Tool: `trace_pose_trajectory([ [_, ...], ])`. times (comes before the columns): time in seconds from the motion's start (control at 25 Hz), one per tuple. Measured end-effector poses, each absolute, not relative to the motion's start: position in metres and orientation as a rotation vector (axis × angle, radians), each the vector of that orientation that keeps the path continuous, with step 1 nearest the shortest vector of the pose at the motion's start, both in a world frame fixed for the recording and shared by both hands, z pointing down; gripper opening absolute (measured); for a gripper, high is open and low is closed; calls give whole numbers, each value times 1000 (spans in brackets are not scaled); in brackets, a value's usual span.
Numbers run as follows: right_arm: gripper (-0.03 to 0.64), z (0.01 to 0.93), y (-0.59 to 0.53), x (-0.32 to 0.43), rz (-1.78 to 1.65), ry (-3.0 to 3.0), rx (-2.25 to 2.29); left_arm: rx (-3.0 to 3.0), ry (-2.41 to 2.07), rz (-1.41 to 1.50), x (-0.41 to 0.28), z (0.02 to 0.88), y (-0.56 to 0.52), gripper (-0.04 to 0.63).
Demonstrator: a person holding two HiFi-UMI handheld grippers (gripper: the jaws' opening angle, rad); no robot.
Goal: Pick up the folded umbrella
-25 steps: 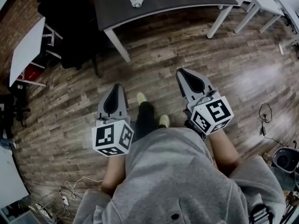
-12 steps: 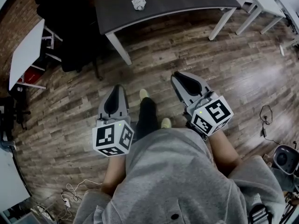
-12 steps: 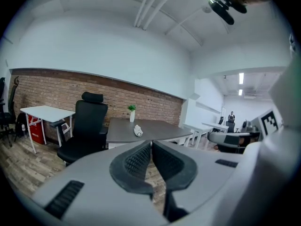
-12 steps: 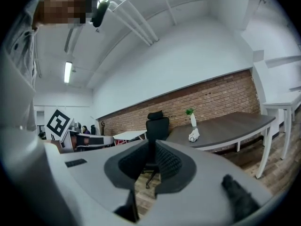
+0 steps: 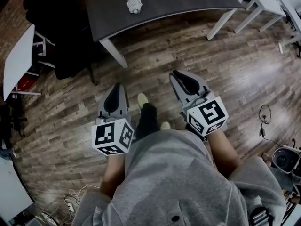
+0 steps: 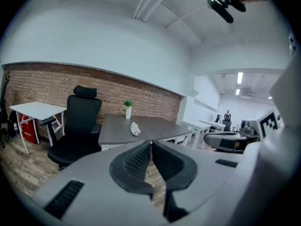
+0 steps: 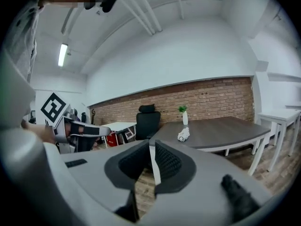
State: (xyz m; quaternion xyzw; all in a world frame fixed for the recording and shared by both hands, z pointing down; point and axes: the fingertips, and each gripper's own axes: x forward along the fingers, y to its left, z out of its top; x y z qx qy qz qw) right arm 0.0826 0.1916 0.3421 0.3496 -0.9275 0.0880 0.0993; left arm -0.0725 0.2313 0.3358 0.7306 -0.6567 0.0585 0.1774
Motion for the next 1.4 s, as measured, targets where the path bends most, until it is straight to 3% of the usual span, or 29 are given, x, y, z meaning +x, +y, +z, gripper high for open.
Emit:
trace_pose_trajectory([
  [1.4, 44, 340, 36, -12, 231, -2702, 1004, 2096, -1810, 208, -150, 336, 66, 23],
])
